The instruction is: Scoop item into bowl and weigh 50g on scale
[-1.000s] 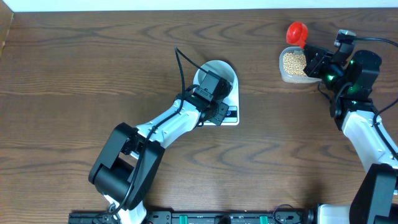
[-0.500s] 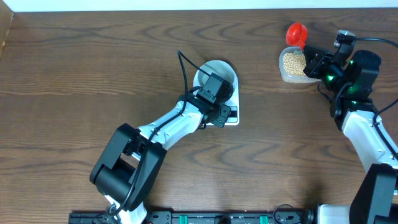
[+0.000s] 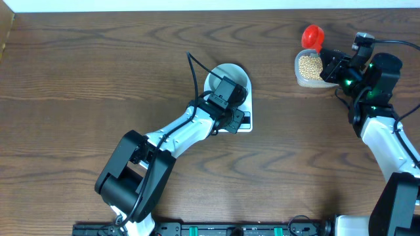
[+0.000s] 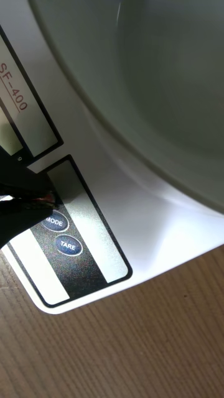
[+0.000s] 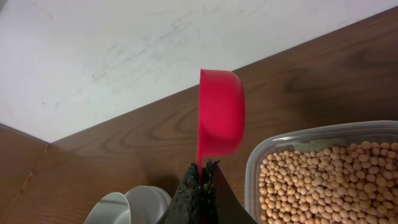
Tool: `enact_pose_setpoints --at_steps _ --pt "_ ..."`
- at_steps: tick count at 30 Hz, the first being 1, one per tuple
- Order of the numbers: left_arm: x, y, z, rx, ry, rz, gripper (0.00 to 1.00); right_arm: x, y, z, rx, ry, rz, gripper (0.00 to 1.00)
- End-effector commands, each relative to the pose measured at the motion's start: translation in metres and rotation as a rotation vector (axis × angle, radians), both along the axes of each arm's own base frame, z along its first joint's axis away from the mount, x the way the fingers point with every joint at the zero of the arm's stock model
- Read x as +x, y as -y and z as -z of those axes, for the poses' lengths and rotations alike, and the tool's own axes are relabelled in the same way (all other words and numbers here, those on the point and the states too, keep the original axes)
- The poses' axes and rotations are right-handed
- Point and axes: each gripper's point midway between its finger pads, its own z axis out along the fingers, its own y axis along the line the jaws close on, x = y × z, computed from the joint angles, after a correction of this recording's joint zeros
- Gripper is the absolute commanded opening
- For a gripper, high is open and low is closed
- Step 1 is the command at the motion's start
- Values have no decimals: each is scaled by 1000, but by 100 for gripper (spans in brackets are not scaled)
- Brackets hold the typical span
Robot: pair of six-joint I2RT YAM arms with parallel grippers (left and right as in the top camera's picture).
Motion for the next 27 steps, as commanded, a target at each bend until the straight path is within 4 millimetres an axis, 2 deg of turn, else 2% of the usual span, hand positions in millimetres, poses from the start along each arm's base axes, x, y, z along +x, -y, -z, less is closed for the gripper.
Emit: enact_pose_setpoints --at_steps 1,7,13,18,27 --pt "8 4 -7 -5 26 11 7 3 -1 -8 4 14 6 1" --pt "7 4 -5 -6 20 9 7 3 -1 -8 4 14 6 1" --pt "-1 7 13 -8 -38 27 7 3 -1 -8 4 14 6 1" --pt "-1 7 16 -5 -46 28 7 2 -1 -5 6 0 6 1" --pt "5 5 -11 -12 22 33 7 2 -1 -5 6 1 6 1"
